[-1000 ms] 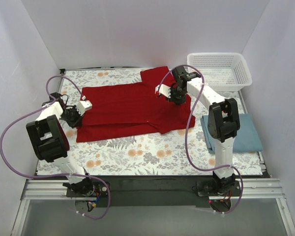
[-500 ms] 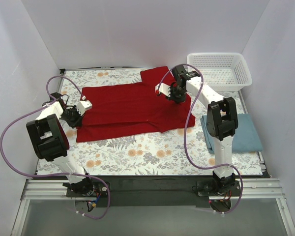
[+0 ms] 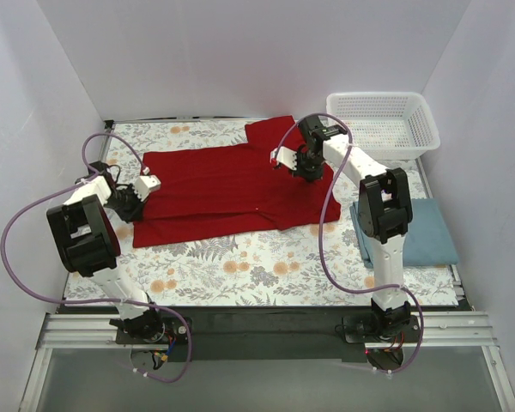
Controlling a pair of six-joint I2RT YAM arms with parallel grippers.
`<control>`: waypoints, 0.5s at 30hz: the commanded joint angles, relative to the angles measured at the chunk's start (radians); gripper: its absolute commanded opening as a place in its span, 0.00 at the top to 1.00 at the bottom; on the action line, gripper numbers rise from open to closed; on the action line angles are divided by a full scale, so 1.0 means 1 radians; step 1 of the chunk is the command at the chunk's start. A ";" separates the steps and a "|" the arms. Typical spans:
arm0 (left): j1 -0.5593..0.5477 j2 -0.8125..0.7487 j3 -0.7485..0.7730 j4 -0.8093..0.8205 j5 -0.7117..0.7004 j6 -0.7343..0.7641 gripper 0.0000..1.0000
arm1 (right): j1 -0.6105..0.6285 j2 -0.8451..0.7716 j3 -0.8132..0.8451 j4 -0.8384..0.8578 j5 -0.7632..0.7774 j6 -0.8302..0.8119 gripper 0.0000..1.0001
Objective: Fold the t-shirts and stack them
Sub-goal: Fold the tshirt
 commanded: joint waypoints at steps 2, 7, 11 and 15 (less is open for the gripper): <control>0.006 0.021 0.026 0.061 -0.021 -0.052 0.95 | -0.005 0.034 0.041 -0.018 0.066 -0.114 0.97; 0.041 0.038 0.095 0.060 -0.024 -0.240 0.72 | -0.030 0.032 0.127 -0.024 0.051 0.010 0.68; 0.116 0.009 0.196 -0.076 0.095 -0.374 0.52 | -0.080 -0.061 0.078 -0.038 -0.006 0.186 0.49; 0.153 -0.061 0.169 -0.164 0.146 -0.451 0.36 | -0.125 -0.152 0.003 -0.055 -0.086 0.323 0.41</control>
